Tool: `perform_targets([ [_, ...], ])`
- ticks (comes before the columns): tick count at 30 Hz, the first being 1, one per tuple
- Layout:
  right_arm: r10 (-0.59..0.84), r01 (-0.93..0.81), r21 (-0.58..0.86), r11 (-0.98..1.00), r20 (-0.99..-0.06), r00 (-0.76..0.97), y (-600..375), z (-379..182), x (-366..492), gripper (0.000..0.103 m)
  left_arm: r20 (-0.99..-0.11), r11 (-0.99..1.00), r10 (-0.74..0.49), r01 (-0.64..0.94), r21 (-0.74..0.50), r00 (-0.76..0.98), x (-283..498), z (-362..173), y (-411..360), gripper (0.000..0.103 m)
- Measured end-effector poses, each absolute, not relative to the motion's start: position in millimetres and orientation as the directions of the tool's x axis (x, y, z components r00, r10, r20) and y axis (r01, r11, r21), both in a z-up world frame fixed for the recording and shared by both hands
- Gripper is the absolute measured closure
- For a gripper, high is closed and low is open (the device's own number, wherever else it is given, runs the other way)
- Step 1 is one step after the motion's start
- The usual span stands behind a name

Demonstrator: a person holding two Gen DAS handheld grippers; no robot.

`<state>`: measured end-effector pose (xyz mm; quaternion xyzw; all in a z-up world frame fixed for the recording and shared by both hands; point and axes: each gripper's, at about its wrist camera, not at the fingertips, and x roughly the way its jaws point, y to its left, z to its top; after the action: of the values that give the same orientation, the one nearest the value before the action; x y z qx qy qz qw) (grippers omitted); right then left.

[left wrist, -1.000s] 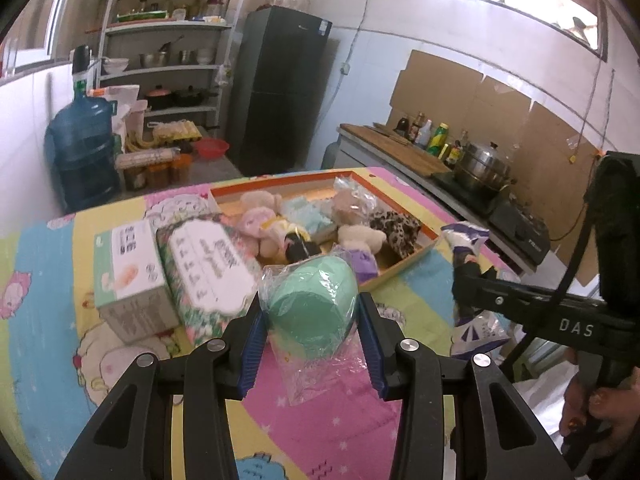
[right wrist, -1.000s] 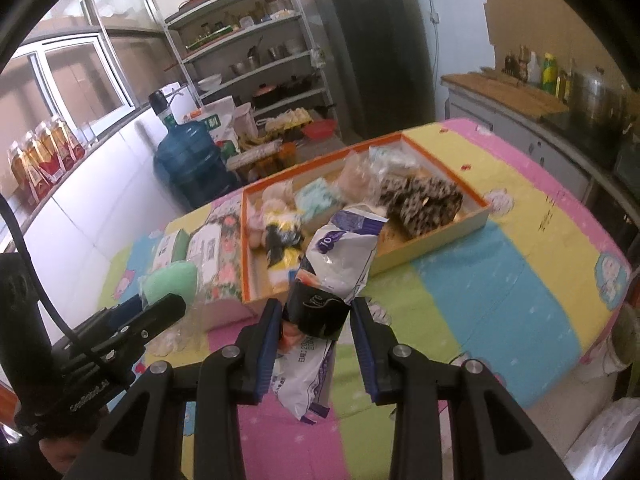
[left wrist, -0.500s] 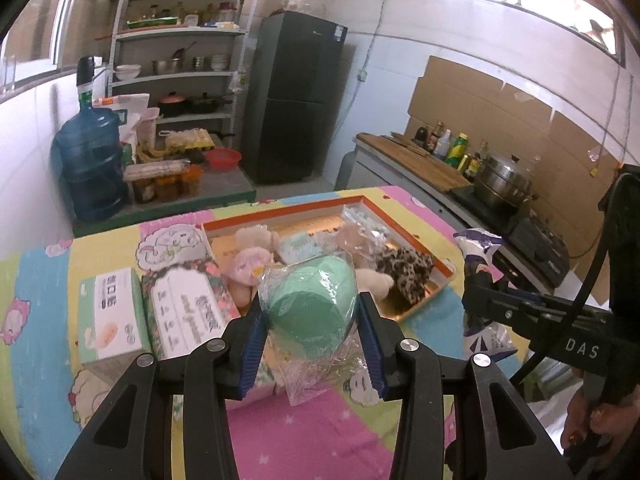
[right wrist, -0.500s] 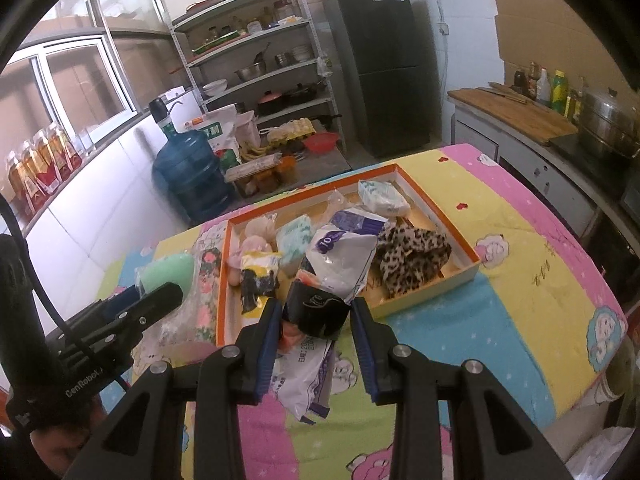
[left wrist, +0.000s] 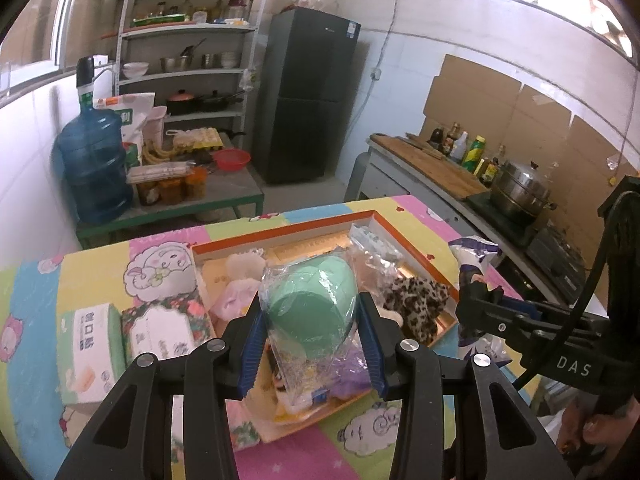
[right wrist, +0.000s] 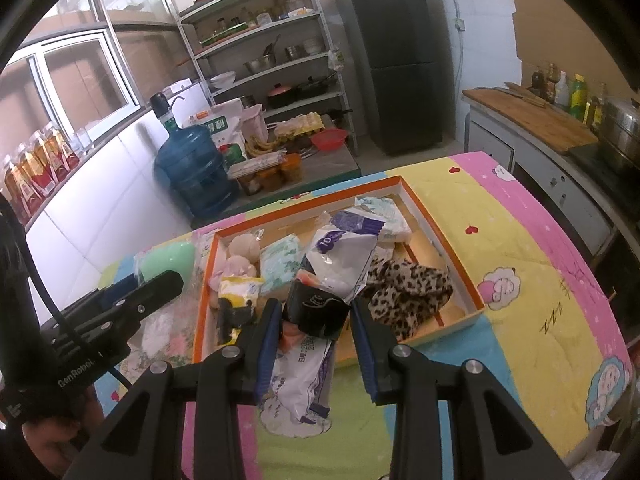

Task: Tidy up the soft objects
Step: 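Carry the green ball and white packet up over the box, then lower the green ball and white packet into the box and open both tools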

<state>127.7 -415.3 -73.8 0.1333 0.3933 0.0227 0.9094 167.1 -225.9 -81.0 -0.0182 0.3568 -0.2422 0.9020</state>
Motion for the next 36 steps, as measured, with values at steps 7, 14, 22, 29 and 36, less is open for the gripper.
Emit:
perform_targets([
  [7, 0.157, 0.062, 0.267, 0.962, -0.722, 0.674, -434.5, -85.8, 150.4, 0.067, -0.65, 0.89, -0.433, 0.41, -0.2, 0.624, 192.4, -86.7, -245.7, 0.059],
  [14, 0.178, 0.043, 0.272, 0.961, -0.732, 0.657, -451.5, -97.3, 173.5, 0.067, -0.664, 0.898, -0.416, 0.396, -0.192, 0.621, 219.5, -91.8, -266.9, 0.059],
  [22, 0.224, 0.005, 0.293, 0.956, -0.742, 0.632, -469.1, -109.0, 193.8, 0.067, -0.683, 0.895, -0.412, 0.406, -0.182, 0.603, 251.0, -95.9, -289.3, 0.059],
  [29, 0.255, -0.023, 0.3, 0.954, -0.762, 0.596, -471.8, -123.8, 205.3, 0.067, -0.718, 0.897, -0.395, 0.41, -0.166, 0.573, 285.5, -107.4, -310.4, 0.059],
  [36, 0.279, -0.043, 0.308, 0.951, -0.784, 0.554, -469.6, -140.3, 213.7, 0.067, -0.758, 0.896, -0.376, 0.418, -0.151, 0.532, 313.4, -125.9, -332.0, 0.059],
])
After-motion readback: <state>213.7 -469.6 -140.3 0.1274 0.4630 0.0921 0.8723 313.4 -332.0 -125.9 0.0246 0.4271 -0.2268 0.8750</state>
